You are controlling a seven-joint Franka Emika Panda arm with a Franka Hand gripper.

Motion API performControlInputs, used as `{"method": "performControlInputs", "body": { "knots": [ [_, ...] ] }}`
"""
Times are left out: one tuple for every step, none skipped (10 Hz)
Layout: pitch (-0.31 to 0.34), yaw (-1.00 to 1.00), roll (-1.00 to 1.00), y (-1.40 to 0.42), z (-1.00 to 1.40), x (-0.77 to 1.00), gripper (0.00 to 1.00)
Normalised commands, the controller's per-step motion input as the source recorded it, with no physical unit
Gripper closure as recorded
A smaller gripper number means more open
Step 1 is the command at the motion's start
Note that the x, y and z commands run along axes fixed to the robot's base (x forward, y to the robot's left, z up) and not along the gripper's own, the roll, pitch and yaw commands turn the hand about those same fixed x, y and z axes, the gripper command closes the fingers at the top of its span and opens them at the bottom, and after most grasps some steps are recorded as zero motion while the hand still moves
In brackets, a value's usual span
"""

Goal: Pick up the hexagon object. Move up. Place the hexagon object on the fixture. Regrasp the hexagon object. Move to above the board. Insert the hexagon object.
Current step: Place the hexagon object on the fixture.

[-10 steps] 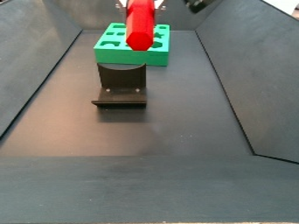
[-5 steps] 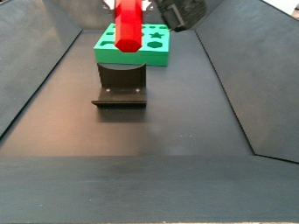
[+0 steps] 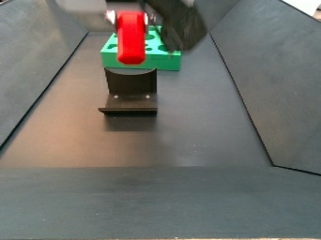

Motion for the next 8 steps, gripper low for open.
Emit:
{"method": "performControlInputs", "body": {
  "knots": [
    [0.181,-0.16,-0.76,0.14,-1.0,0.17,1.0],
    [0.16,-0.17,-0.65,0.14,-1.0,0.18,1.0],
    [0.119,-0.19,-0.43,0.14,-1.0,0.18,1.0],
    [0.075,-0.2,-0.26,0.14,-1.0,0.19,1.0],
    [0.043,-0.19,-0.2,0.14,-1.0,0.2,1.0],
    [0.016,-0.17,-0.18,0.12,-0.84,0.17,1.0],
    [-0.009,-0.16,-0.17,0.09,-0.65,0.14,1.0],
    [-0.028,-0.13,-0.16,0.07,-0.4,0.11,1.0]
  ]
}}
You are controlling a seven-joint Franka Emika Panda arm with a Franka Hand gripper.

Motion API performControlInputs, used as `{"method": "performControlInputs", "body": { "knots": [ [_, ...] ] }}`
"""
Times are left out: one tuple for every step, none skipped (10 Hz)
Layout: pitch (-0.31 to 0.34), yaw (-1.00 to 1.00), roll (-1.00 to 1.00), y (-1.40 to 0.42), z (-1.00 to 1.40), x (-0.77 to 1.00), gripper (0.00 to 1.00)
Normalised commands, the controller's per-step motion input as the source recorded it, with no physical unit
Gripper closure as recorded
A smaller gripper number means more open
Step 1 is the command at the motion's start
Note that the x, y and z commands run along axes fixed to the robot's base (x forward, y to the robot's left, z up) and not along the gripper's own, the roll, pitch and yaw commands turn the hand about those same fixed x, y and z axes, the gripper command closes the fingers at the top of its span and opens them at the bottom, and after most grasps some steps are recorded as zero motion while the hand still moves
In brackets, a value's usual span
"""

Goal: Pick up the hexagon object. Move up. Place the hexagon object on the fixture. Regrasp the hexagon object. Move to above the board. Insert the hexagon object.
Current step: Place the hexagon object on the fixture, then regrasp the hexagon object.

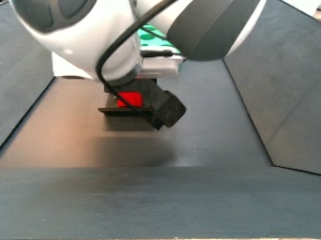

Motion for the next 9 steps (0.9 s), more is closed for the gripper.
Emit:
{"method": "performControlInputs", "body": {
  "knots": [
    [-0.029,-0.11,-0.14,0.08,-0.34,0.09,1.0],
    [-0.04,-0.09,-0.14,0.06,-0.27,0.08,1.0],
    [-0.042,-0.07,-0.14,0.05,-0.25,0.07,1.0],
    [-0.041,-0.06,-0.14,0.05,-0.25,0.07,1.0],
    [0.0,0.0,0.0,-0.5,-0.17,0.0,1.0],
    [0.0,0.0,0.0,0.0,0.0,0.0,0.0],
    [0.006,0.03,0.04,0.0,1.0,0.0,0.0],
    [0.015,0.03,0.04,0.0,1.0,-0.01,0.0],
    [0.023,0.03,0.04,0.0,1.0,-0.02,0.0]
  ]
}}
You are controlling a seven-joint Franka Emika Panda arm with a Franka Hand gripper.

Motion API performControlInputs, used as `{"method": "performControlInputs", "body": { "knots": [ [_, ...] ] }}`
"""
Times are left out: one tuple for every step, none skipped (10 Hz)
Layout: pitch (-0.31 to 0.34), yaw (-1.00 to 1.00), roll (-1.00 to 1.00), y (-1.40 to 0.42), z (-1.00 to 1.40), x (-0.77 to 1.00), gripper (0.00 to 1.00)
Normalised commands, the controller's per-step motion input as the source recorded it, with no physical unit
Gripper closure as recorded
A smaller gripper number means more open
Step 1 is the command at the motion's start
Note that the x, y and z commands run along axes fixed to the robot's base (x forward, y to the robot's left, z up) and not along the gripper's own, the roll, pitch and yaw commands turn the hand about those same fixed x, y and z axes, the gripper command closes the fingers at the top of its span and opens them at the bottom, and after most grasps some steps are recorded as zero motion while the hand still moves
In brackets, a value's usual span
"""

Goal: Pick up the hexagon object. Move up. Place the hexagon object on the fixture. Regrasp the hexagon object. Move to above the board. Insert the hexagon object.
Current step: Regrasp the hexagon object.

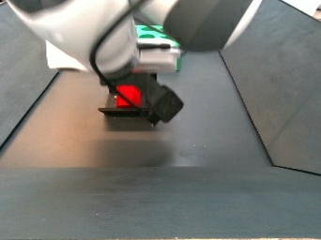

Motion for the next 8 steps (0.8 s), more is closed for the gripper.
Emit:
{"method": "performControlInputs", "body": {
  "knots": [
    [0.035,0.02,0.05,0.0,1.0,-0.03,0.0],
    [0.053,0.01,0.04,0.0,1.0,-0.04,0.0],
    [0.059,0.01,0.03,0.0,0.92,-0.04,0.0],
    [0.061,0.0,0.03,0.01,0.8,-0.03,0.0],
    [0.061,-0.01,0.02,0.01,0.55,-0.03,0.0],
    [0.057,-0.02,0.02,0.01,0.36,-0.03,0.0],
    [0.055,0.03,1.0,-0.81,0.9,-0.13,0.0],
    [0.054,0.03,1.0,-0.81,0.82,-0.12,0.0]
  ]
}}
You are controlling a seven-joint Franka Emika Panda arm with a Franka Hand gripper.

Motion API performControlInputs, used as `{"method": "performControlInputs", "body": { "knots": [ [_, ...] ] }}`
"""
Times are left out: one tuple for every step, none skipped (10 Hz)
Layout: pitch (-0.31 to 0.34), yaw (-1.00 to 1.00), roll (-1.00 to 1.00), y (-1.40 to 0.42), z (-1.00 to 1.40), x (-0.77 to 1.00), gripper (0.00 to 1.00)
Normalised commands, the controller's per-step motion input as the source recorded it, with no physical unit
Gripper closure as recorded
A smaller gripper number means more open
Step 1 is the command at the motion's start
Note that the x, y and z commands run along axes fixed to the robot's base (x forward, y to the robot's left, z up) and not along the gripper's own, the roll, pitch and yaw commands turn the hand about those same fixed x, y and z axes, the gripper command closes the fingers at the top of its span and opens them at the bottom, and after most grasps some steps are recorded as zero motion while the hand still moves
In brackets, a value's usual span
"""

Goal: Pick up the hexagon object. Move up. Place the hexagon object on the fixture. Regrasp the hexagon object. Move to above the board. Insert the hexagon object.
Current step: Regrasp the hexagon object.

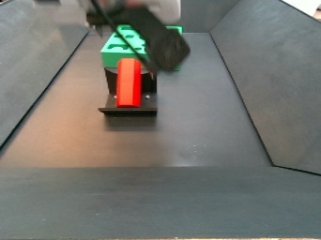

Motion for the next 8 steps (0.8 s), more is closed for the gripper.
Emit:
{"method": "performControlInputs", "body": {
  "knots": [
    [0.041,0.03,1.0,-0.68,0.64,-0.13,0.0],
    [0.031,0.03,1.0,-0.48,0.39,-0.12,0.0],
    [0.028,0.03,1.0,-0.32,0.18,-0.1,0.0],
    [0.025,0.03,1.0,-0.15,0.04,-0.05,0.0],
    [0.027,0.03,1.0,-0.04,0.04,-0.03,0.0],
    [0.026,0.03,1.0,-0.03,0.03,-0.03,0.0],
    [0.022,0.03,1.0,-0.04,0.02,-0.03,0.0],
    [0.018,0.03,1.0,-0.04,0.02,-0.04,0.0]
  ]
}}
